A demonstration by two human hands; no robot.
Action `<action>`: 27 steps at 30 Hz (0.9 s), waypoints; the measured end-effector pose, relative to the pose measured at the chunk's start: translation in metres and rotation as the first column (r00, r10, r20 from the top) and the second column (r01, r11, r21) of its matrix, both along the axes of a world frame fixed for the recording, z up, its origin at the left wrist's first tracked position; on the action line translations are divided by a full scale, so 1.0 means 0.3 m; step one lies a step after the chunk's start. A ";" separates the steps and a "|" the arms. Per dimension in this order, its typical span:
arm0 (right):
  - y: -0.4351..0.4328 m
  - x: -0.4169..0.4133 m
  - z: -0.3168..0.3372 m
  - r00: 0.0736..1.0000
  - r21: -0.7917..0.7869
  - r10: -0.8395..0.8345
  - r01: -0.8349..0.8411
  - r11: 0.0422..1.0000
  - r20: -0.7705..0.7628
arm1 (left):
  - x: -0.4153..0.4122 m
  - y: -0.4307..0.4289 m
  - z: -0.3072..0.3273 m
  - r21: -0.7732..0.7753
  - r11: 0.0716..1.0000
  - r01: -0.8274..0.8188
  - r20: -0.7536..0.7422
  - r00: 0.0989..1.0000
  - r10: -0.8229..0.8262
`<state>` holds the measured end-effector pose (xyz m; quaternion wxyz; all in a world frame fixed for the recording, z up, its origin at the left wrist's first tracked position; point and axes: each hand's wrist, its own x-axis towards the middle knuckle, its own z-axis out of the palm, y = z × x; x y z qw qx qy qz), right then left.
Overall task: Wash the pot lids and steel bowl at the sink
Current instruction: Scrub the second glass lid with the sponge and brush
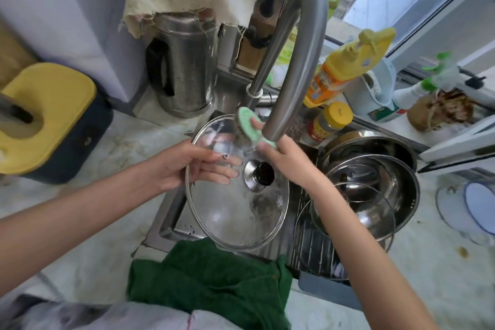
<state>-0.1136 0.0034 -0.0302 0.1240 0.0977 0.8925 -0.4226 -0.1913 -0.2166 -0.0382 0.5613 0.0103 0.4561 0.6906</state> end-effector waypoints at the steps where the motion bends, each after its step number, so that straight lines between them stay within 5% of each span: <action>1: -0.016 -0.003 -0.012 0.999 -0.033 0.038 -0.039 0.999 -0.029 | 0.011 -0.001 0.002 -0.003 1.000 0.009 0.006 1.000 -0.009; 6: 0.075 0.002 -0.043 0.999 0.058 -0.050 0.049 0.997 0.015 | 0.041 -0.026 0.013 0.000 1.000 0.006 0.054 0.999 -0.006; 11: -0.008 0.009 -0.010 0.985 0.000 0.171 -0.171 0.985 0.011 | 0.074 0.002 0.028 -0.034 0.998 -0.045 0.081 0.996 0.048; 15: 0.079 0.025 0.001 0.996 0.045 -0.007 0.003 0.999 0.087 | 0.084 0.011 0.030 -0.026 0.998 -0.061 0.081 0.995 0.063; 19: -0.014 0.050 0.039 0.979 -0.116 0.197 -0.190 0.975 0.052 | 0.077 0.017 0.024 -0.016 0.999 -0.052 0.040 0.998 0.053; 24: 0.037 0.017 0.033 0.998 -0.015 -0.048 0.049 0.999 0.041 | 0.064 0.013 0.032 -0.022 0.996 -0.082 0.030 0.996 0.082; 27: -0.066 0.025 0.037 0.990 -0.056 0.138 -0.138 0.989 0.001 | 0.075 0.010 0.040 -0.027 0.995 -0.092 0.005 0.996 0.092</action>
